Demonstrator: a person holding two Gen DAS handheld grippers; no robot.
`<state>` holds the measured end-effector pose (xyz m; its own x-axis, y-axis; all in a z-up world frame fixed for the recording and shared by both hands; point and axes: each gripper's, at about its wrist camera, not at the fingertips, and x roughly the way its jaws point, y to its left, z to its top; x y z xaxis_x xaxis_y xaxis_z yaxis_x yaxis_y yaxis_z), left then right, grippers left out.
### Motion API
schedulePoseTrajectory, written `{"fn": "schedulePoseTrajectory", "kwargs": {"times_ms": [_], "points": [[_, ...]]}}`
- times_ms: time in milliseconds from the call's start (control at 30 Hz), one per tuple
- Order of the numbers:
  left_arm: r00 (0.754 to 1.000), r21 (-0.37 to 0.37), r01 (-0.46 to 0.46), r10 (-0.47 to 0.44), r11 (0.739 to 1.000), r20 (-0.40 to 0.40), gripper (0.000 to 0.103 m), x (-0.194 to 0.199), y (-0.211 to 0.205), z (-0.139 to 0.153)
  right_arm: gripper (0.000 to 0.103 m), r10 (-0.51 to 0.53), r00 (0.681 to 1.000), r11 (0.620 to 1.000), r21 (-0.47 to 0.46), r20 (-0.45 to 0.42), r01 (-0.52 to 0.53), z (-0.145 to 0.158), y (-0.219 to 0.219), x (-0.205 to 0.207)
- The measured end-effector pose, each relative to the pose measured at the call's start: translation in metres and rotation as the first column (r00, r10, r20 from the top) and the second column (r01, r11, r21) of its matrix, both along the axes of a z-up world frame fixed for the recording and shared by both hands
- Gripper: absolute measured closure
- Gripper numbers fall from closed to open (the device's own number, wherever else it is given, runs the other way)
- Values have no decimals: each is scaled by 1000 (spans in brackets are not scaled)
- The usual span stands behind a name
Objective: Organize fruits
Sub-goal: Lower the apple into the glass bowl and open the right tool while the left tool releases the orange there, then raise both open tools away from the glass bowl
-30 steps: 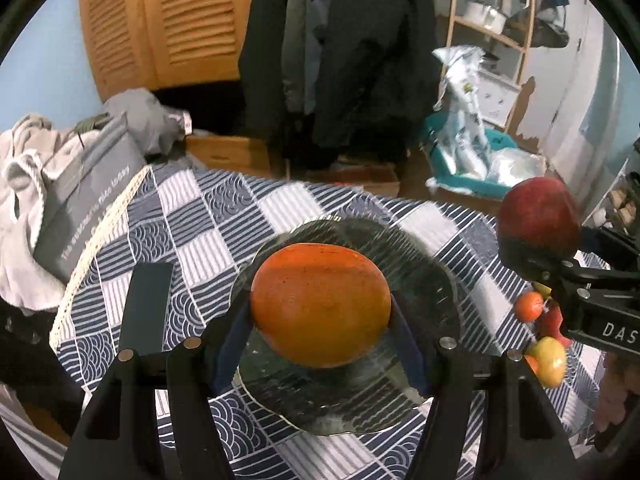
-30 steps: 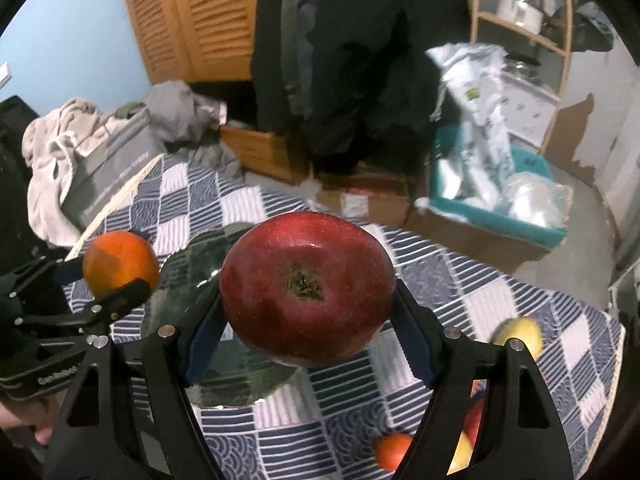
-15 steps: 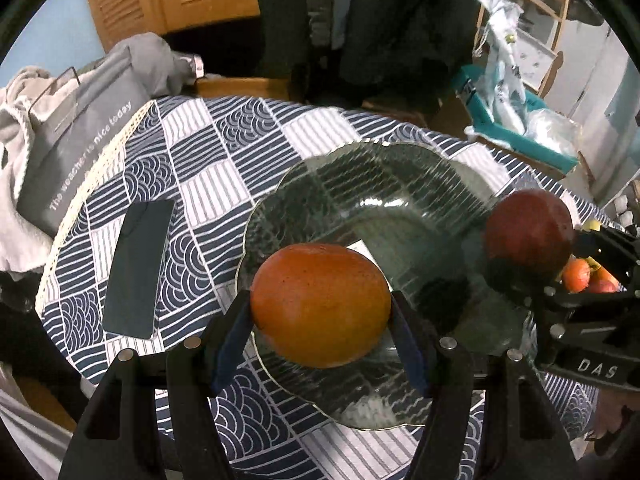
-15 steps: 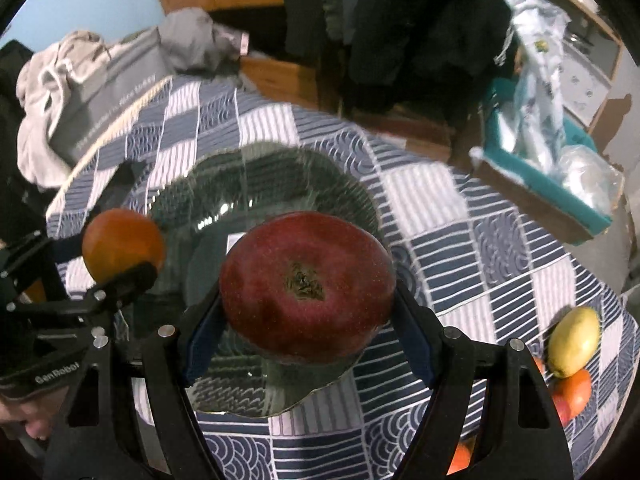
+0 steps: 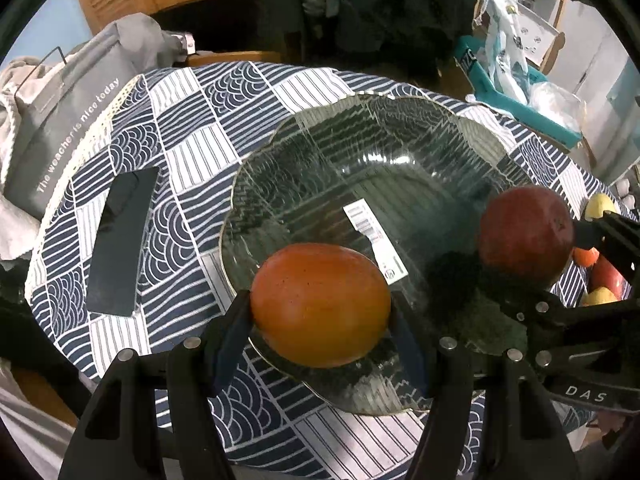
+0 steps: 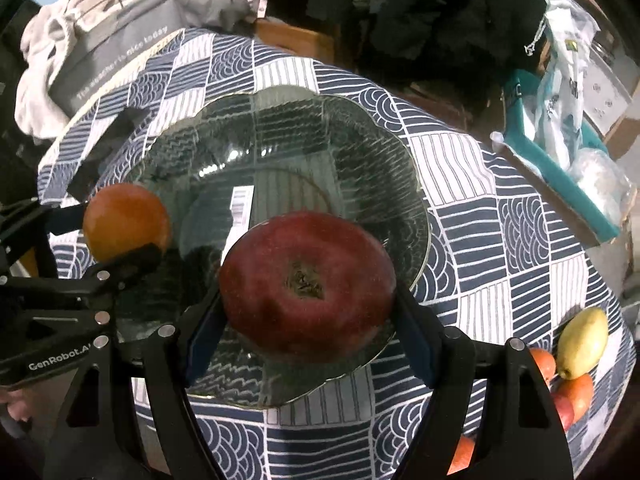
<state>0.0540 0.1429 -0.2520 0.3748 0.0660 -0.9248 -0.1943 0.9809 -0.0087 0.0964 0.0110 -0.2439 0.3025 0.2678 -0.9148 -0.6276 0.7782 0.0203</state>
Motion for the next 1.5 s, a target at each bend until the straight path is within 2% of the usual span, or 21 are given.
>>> {"fn": "schedulePoseTrajectory", "kwargs": {"times_ms": [233,533,933,1100,1200,1500], "points": [[1000,-18,15,-15,1000,-22,34,1,-5,-5,26,-13,1000,1000,-11,-1,13,3,-4,-2],[995,-40,35,-39,999,-94,34,4,-7,-23,25,1,1000,1000,-15,-28,-2,-6,0,0],[993,-40,46,-50,998,-106,31,4,-9,-20,25,14,1000,1000,-10,-25,-14,-6,1,-1],[995,-4,59,-59,998,-78,17,3,-11,-14,21,0,998,999,51,-60,3,-1,-4,4],[995,17,60,-59,998,-83,17,2,-11,-13,21,5,998,999,44,-55,-2,-1,-2,4],[997,-2,27,-27,1000,-65,17,-2,-2,-4,21,-12,998,998,67,-57,16,1,-5,4]]}}
